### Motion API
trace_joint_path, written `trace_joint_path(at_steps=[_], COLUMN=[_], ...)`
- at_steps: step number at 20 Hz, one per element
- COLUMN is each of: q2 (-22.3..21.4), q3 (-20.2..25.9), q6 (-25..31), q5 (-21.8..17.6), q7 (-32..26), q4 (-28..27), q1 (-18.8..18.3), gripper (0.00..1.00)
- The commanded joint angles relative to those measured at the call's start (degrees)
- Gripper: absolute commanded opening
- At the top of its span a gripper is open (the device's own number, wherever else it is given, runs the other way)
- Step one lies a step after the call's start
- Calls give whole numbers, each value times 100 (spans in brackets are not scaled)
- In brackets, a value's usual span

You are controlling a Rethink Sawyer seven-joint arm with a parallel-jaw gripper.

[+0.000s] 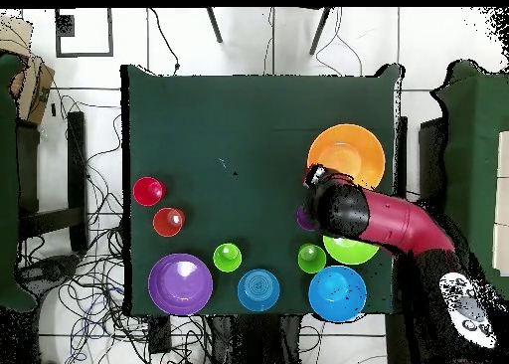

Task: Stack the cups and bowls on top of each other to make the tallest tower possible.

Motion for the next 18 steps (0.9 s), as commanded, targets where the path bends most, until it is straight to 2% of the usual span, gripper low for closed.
trace_joint_path(at_steps=[1, 8, 18], q2=[-38, -187, -720], q3=[345, 164, 441], q6=[-602, -875, -669], q5=[-519, -569, -365], q7=[183, 339, 230], q4=[839, 1166, 1709], q1=[79, 156, -37], gripper=[100, 100, 100])
